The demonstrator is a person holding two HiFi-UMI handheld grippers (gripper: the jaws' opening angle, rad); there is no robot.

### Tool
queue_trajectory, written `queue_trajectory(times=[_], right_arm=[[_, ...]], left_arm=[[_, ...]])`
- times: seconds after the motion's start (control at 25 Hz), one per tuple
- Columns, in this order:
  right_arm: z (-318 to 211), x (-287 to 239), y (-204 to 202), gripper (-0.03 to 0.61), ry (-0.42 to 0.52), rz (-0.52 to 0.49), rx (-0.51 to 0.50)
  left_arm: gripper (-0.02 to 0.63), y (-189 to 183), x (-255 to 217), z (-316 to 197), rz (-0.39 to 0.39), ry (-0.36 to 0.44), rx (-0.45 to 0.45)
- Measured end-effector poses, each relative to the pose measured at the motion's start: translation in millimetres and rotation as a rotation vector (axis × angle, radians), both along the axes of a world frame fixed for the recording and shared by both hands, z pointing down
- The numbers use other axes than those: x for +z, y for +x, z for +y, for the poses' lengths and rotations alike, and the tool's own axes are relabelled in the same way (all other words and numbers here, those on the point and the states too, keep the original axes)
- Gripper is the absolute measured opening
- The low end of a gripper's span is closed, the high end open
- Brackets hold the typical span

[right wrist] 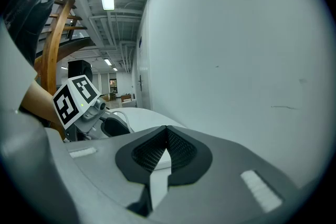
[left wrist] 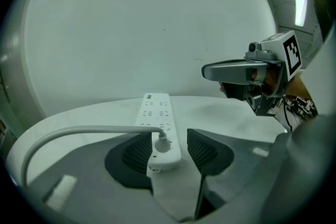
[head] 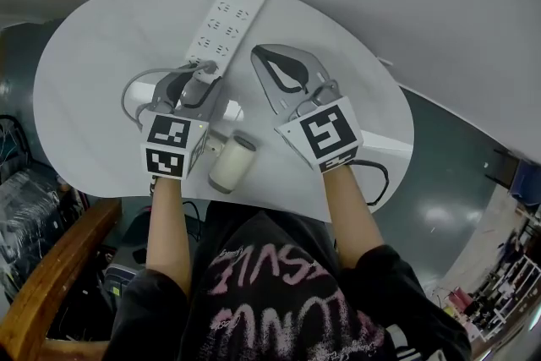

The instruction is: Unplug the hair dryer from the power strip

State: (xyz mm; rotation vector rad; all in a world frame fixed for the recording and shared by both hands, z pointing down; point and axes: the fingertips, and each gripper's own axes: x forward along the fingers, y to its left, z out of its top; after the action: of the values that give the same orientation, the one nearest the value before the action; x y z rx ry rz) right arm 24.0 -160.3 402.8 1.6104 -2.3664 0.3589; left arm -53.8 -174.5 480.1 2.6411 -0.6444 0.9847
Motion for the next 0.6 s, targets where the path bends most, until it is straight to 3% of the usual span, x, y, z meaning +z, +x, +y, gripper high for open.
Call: queue_trajectory(times=[0.24, 0.48, 0.6], right_arm=[[-6.3, 5.3, 7.2, 0.009, -0.012, 0.0, 0.015], [-10.8, 10.2, 10.4, 0.009, -0.024, -0.003, 0.022], [-15.7, 12.4, 8.5, 0.009, -0.026, -0.008, 0.016]], left_arm=[[0.2, 7.0, 9.8, -9.2, -0.038, -0.006, 0.035], [0.086, 6.4, 20.4, -13.5, -0.124, 0.009, 0.069], [0.074, 5.8, 20.2, -15.2, -0.131, 0.005, 0.083]])
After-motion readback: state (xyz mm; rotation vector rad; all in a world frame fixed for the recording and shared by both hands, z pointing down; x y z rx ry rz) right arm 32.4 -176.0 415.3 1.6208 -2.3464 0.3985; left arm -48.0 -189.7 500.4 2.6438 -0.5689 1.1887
